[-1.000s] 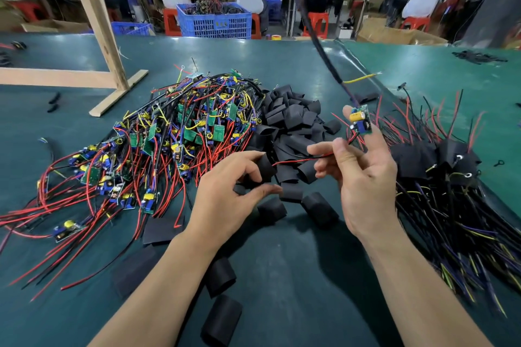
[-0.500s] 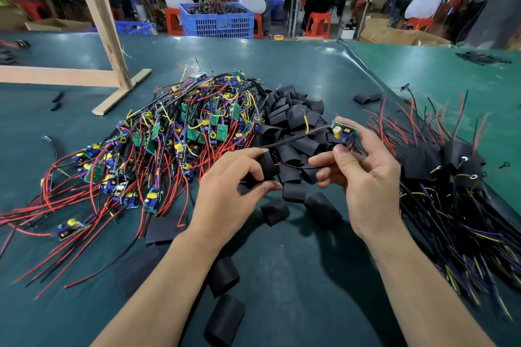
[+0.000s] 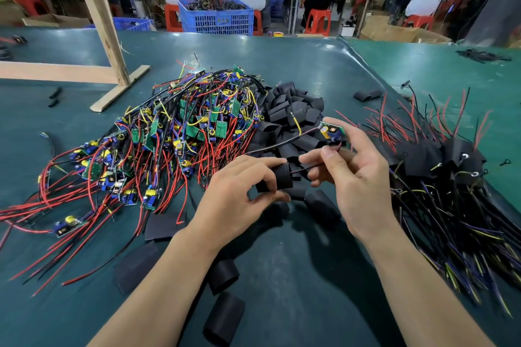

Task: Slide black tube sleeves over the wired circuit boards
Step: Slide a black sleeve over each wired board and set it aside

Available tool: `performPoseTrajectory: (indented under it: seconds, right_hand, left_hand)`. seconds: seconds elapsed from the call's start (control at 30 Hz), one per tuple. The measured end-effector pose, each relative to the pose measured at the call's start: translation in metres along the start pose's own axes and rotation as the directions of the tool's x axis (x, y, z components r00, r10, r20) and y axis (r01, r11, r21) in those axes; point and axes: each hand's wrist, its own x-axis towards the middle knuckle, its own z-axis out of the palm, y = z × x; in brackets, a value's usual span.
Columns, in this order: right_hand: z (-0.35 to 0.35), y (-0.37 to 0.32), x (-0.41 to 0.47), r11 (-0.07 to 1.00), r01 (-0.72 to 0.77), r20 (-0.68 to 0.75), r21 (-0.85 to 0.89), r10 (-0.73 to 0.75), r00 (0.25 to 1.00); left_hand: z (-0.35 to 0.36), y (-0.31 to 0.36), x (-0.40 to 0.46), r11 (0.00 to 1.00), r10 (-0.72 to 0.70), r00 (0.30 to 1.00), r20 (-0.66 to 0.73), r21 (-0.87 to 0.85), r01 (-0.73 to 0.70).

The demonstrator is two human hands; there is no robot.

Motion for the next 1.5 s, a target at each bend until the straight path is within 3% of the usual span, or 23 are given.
performPoseTrajectory:
  seconds: [0.27,0.47,0.63,0.8,0.87,1.1,1.27,1.5]
  right_hand:
    - [0.008,-0.006,-0.003,0.981,-0.131,0.011,0.145,0.131,0.991]
    - [-0.001,-0.004,0.001,0.983,-0.182,-0.018,0.017,0.182,0.983]
    - [-0.011,-0.009,0.004,0.963,-0.267,0.051,-0.023,0.268,0.962]
    - [-0.013,-0.019,0.004,0.901,-0.326,0.131,0.286,0.300,0.945]
    - [-0.013,-0.021,0.004,0.887,-0.355,0.162,0.294,0.320,0.934]
    - [-0.010,-0.015,0.004,0.926,-0.323,0.119,0.195,0.304,0.945]
    - [-0.007,-0.011,0.003,0.949,-0.302,0.104,0.089,0.292,0.951]
    - [-0.001,-0.007,0.001,0.919,-0.305,0.106,0.248,0.287,0.952]
  left_hand:
    - [0.002,0.002,-0.001,1.000,-0.008,0.998,-0.062,0.022,0.010]
    - [0.003,0.001,-0.001,1.000,-0.008,0.999,-0.052,0.021,0.009]
    - [0.004,-0.001,0.000,1.000,0.006,0.999,-0.038,-0.001,-0.006]
    - [0.005,-0.001,-0.001,0.998,0.053,0.992,-0.111,-0.011,-0.055]
    - [0.004,-0.001,-0.001,0.997,0.069,0.986,-0.149,0.053,-0.062]
    - [0.000,-0.003,0.001,0.954,0.137,0.975,-0.176,0.289,-0.082]
    - [0.002,-0.004,0.002,0.955,0.151,0.978,-0.142,0.276,-0.107]
    - [0.006,0.001,0.000,0.984,0.034,0.996,-0.084,0.180,-0.019]
